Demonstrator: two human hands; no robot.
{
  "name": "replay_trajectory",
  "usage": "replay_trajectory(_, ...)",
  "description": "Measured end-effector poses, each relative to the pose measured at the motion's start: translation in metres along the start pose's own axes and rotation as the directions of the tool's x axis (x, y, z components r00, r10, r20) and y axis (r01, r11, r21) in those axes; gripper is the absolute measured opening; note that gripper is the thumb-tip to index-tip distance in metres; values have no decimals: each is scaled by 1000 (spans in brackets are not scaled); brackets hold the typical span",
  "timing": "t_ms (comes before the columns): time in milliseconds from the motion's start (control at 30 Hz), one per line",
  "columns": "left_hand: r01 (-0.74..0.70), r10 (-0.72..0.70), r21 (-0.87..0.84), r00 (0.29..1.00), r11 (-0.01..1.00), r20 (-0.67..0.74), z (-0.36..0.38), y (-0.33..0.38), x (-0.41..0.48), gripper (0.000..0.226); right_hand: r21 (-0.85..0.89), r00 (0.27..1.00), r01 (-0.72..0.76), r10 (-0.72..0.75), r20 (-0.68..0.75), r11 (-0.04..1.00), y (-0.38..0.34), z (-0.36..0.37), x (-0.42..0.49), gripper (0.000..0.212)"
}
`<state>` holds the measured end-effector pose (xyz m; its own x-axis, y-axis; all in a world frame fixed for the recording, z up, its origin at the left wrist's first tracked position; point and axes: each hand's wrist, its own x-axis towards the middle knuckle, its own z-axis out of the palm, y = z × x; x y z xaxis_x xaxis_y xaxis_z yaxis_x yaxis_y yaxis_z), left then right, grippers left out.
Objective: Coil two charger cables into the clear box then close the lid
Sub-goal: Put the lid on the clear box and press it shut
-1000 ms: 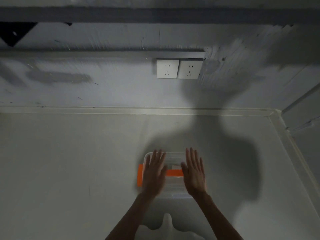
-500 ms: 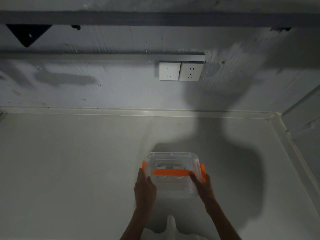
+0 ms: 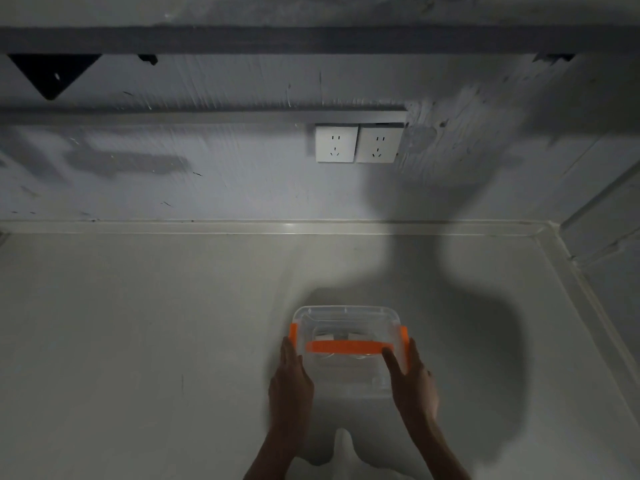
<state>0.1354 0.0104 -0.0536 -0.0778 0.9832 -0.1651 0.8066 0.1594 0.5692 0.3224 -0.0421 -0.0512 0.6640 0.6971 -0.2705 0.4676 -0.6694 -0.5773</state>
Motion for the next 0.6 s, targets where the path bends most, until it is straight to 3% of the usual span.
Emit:
replay_trajectory(167,-22,22,18,1000,1000,-2,2,-3,1,55,-201,994,41,-62,-95,979,-5,2,-7,70)
replay_trajectory(400,-60,60,-13,998,998,21,14,-11,-2,58,-301,958,205,-254,-135,931,2,7,-4,74)
replay_trajectory(500,-287,289,92,957,953,-7,20,-17,-14,59,-277,916,340,-383,-119,899,6,0,-12,74)
replay_trajectory(600,-518,509,242,854,820,106,25,-31,-26,61,-272,818,540,-572,-53,797,18,-1,-27,61)
